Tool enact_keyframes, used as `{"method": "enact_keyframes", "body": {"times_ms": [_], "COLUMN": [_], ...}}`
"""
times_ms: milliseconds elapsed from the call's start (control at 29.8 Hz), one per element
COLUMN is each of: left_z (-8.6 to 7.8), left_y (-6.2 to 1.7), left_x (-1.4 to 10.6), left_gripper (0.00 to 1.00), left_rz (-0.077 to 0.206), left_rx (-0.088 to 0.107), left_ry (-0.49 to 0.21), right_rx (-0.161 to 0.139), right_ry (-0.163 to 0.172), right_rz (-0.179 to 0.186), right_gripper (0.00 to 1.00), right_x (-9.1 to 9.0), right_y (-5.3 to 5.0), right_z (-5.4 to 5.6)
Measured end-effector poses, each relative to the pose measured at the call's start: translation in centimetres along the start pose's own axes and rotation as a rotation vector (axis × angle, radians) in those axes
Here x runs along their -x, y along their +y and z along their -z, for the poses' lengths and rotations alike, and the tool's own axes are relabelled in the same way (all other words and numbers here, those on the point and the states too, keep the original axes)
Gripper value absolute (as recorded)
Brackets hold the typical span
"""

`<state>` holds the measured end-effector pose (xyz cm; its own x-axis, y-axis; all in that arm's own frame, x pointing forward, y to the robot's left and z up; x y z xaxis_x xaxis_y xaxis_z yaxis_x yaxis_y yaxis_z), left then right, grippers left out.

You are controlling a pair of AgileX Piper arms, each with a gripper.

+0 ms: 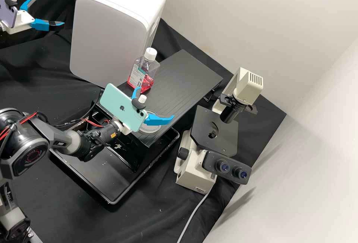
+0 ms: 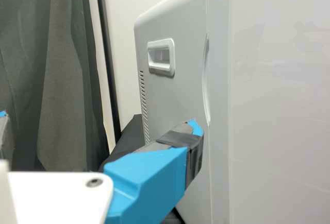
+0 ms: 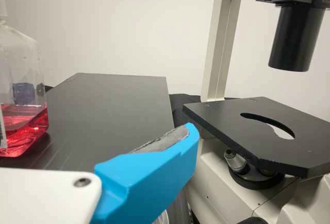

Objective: Place the lid on the petri dish

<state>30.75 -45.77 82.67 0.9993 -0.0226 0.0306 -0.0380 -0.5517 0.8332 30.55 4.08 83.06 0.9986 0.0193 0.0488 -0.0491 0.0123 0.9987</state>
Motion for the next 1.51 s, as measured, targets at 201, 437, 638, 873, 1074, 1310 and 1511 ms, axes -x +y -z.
{"method": "enact_keyframes", "body": {"times_ms": [201, 437, 638, 873, 1074, 1310, 1511], "left_z": [0.0, 0.0, -1.0, -5.3, -7.6, -9.1, -11.0], "left_y": [0.00, 0.00, -0.56, -2.48, -3.66, -5.51, -7.52], "left_x": [0.0, 0.0, 0.3, 2.8, 5.6, 8.4, 11.2], "left_gripper": [1.00, 1.00, 1.00, 1.00, 1.00, 1.00, 1.00], "left_rz": [0.000, 0.000, 0.020, 0.076, 0.058, 0.127, 0.232], "left_rx": [0.000, 0.000, 0.056, 0.117, 0.101, 0.081, 0.048], "left_ry": [0.000, 0.000, -0.025, -0.093, -0.202, -0.303, -0.416], "right_rx": [0.000, 0.000, 0.000, 0.000, 0.000, 0.000, 0.000], "right_ry": [0.000, 0.000, 0.000, 0.000, 0.000, 0.000, 0.000], "right_rz": [0.000, 0.000, 0.000, 0.000, 0.000, 0.000, 0.000], "right_gripper": [1.00, 1.00, 1.00, 1.00, 1.00, 1.00, 1.00], "right_x": [0.0, 0.0, 0.0, 0.0, 0.0, 0.0, 0.0], "right_y": [0.0, 0.0, 0.0, 0.0, 0.0, 0.0, 0.0], "right_z": [0.0, 0.0, 0.0, 0.0, 0.0, 0.0, 0.0]}}
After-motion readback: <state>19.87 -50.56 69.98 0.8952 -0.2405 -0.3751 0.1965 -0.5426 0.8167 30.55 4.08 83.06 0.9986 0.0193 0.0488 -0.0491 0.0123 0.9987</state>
